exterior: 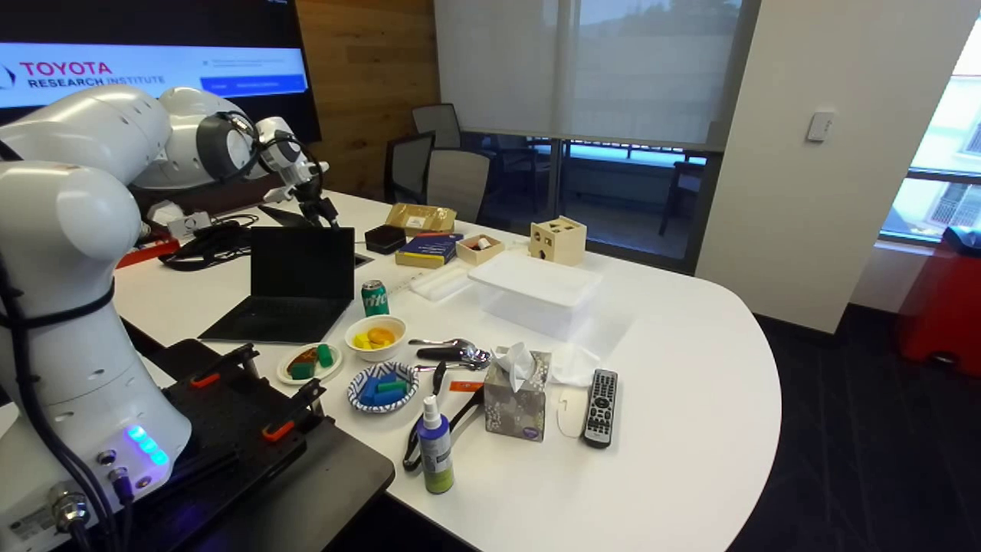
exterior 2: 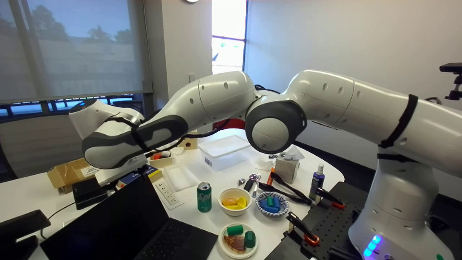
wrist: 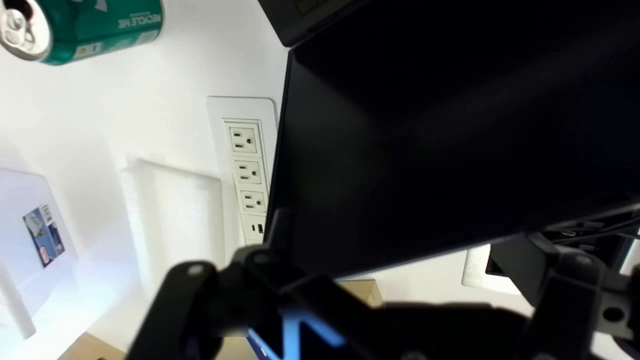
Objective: Close the lid of the laptop
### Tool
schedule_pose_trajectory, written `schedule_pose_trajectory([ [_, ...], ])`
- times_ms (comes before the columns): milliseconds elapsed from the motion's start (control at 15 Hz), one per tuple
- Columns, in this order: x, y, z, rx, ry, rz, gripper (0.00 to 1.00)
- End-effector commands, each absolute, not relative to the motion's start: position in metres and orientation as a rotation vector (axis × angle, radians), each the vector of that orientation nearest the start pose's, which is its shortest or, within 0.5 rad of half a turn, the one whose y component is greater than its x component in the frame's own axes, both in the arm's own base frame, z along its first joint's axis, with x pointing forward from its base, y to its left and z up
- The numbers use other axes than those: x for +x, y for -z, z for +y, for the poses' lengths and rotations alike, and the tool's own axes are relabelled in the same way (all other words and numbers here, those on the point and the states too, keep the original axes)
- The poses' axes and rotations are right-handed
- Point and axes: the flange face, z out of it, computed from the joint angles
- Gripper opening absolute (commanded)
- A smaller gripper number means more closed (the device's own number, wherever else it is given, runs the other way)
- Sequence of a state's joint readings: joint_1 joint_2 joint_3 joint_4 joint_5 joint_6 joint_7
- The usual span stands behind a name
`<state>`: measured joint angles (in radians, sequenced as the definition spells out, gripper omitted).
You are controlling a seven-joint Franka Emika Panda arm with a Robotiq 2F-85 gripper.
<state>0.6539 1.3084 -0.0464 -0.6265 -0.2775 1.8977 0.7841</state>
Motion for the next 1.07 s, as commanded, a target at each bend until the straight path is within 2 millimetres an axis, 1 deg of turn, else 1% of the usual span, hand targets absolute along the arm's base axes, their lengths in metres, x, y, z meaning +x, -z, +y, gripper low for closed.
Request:
schedule_pose_trajectory([
  [0, 0.651, -0.191, 0.451, -3.411, 0.085, 0.033, 1.00],
  [200, 0.645, -0.192, 0.443, -3.421, -0.079, 0.004, 1.00],
  [267, 0.644, -0.191, 0.442, -3.395, -0.144, -0.025, 1.00],
  [467, 0.639, -0.188, 0.433, -3.384, -0.312, -0.038, 1.00],
  [800, 0.629, -0.186, 0.419, -3.369, -0.538, -0.032, 1.00],
  [1000, 0.621, -0.184, 0.411, -3.357, -0.694, -0.084, 1.00],
])
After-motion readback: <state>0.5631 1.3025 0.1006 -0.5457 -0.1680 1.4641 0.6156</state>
